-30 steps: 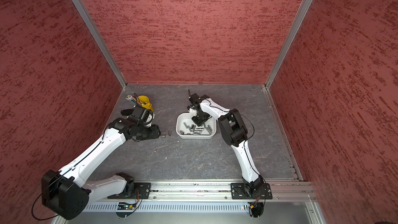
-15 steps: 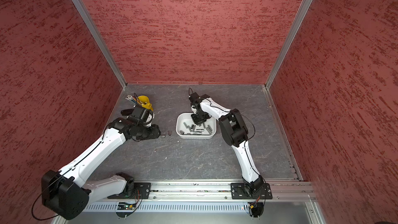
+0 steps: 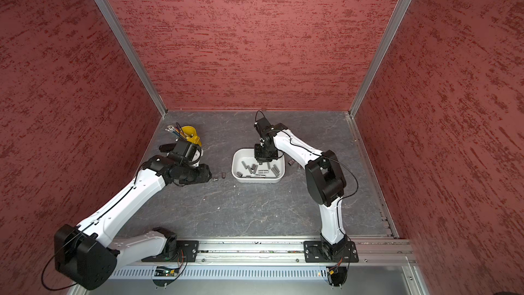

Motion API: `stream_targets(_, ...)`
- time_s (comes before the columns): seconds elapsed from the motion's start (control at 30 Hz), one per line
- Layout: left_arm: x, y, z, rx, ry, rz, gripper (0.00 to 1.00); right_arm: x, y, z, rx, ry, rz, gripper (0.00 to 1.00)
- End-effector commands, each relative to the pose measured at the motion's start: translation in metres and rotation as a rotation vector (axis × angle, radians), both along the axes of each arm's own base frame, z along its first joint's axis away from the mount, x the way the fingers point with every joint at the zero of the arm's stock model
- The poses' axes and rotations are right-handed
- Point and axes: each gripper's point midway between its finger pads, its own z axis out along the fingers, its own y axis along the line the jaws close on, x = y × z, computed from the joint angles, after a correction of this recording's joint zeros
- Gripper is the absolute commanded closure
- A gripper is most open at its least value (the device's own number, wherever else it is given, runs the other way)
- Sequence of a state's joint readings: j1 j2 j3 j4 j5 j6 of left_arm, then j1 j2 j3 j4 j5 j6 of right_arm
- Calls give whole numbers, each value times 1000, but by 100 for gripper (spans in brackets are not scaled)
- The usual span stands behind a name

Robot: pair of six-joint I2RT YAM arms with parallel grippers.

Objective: Take out the socket from the storage box
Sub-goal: Pick up the socket head from the storage box, then place the socket head at the center of the board.

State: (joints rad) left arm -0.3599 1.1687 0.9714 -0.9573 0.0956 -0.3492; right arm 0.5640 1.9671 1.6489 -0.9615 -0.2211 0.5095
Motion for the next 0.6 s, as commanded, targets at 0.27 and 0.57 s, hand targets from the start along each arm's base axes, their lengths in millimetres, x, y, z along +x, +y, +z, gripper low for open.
stream_targets(0.27, 1, -1, 7, -4, -41, -13, 46, -14, -126, 16, -46, -92, -245, 92)
stream_targets(0.57, 1, 0, 6, 0, -39, -10, 46, -26, -208, -36, -141, -35, -386, 92)
